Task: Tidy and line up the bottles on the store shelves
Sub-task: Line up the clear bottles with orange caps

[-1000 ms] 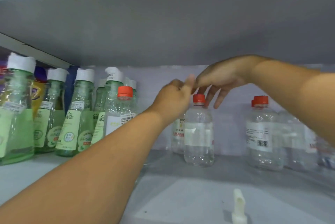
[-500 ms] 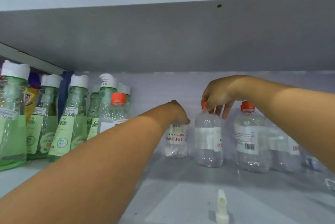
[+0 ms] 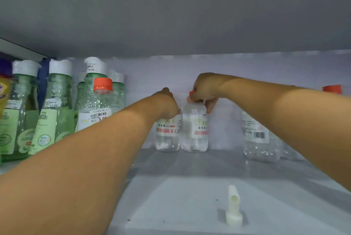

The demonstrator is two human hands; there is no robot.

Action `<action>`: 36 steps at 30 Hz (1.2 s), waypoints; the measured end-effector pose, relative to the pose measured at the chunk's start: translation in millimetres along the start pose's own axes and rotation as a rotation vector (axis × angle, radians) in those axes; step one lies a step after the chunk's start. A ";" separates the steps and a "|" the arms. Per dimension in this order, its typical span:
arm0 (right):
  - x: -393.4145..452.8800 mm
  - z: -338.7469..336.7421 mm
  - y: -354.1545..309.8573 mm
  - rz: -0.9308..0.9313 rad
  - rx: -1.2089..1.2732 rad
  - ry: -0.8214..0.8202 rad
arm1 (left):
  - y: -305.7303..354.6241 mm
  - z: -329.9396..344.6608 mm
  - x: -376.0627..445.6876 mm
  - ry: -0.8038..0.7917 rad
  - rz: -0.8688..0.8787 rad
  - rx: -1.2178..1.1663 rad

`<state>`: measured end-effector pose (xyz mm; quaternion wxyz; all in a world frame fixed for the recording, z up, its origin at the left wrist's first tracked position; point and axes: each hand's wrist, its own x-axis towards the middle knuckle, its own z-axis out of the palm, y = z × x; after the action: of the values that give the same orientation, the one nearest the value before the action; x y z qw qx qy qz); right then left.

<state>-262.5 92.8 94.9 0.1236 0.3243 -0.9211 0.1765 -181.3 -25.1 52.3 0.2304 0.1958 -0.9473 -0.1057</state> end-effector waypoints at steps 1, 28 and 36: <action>1.0 2.3 0.4 -0.010 -0.022 0.030 | -1.6 2.0 1.9 0.003 -0.008 -0.022; -13.7 -22.8 12.6 -0.026 -0.281 0.124 | -15.6 14.9 5.5 0.092 0.068 -0.322; -83.3 -85.8 57.2 0.104 -0.526 0.084 | -10.1 14.3 -0.1 0.096 0.081 -0.326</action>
<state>-226.2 215.4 130.3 0.2325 0.2254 -0.9448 -0.0496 -184.8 -32.5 36.9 0.3082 0.1222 -0.9127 -0.2389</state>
